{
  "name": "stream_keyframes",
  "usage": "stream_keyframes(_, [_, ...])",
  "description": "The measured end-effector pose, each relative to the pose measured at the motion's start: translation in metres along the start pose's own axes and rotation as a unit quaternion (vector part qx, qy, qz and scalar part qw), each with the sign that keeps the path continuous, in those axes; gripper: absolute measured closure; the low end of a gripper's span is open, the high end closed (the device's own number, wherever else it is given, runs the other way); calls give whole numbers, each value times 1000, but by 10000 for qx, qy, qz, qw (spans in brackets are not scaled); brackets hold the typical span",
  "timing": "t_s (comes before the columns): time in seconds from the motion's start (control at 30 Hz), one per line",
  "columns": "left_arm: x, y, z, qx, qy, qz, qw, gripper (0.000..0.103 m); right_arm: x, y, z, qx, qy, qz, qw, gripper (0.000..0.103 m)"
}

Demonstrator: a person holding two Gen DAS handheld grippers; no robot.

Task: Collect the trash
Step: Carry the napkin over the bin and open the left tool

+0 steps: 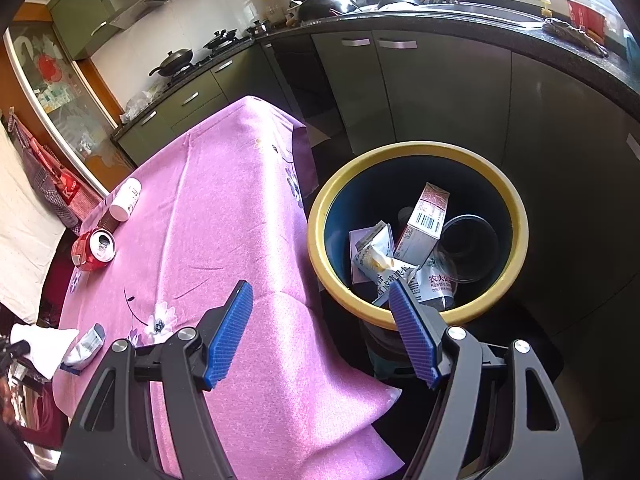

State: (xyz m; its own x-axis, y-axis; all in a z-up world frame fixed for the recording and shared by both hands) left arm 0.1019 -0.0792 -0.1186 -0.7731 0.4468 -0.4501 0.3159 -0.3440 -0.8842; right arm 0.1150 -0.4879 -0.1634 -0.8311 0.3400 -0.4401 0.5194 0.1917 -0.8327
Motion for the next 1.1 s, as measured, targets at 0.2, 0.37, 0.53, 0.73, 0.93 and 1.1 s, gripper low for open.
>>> stream_keyframes(0.2, [-65,2,52,189,874,274,9956,102,0,-15,13,79,118,149,9998,33])
stream_keyframes(0.37, [-128,27,122,586,1686,380,9832,102,3,-32,38,202,357,274,9988,33])
stream_keyframes(0.53, [-183,70,191,1060,2223,333,9686,102,9,-45,65,293,636,353,9969,33])
stream_keyframes(0.73, [-237,146,254,1374,2494,48,9586,102,15,-53,90,287,893,411,9947,33])
stream_keyframes(0.93, [-254,224,281,1242,2551,-407,9580,102,18,-47,105,233,1027,348,9938,33])
stream_keyframes(1.1, [-250,258,278,1143,2437,-812,9597,76,19,-41,116,224,1135,277,9929,27])
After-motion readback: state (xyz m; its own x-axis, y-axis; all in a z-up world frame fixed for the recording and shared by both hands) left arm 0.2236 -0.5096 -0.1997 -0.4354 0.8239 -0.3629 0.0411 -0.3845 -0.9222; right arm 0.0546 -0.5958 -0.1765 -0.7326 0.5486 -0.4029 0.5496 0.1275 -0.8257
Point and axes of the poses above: each gripper's, at about its wrist camera, not at the fingertips, and y roughly the way its jaws point, z to its right, x to its underside, the point moved 9 cm from there along y, roughly the way its jaws point, and after that the axes turned 9 degrees about -z, right-handed, at the moved point
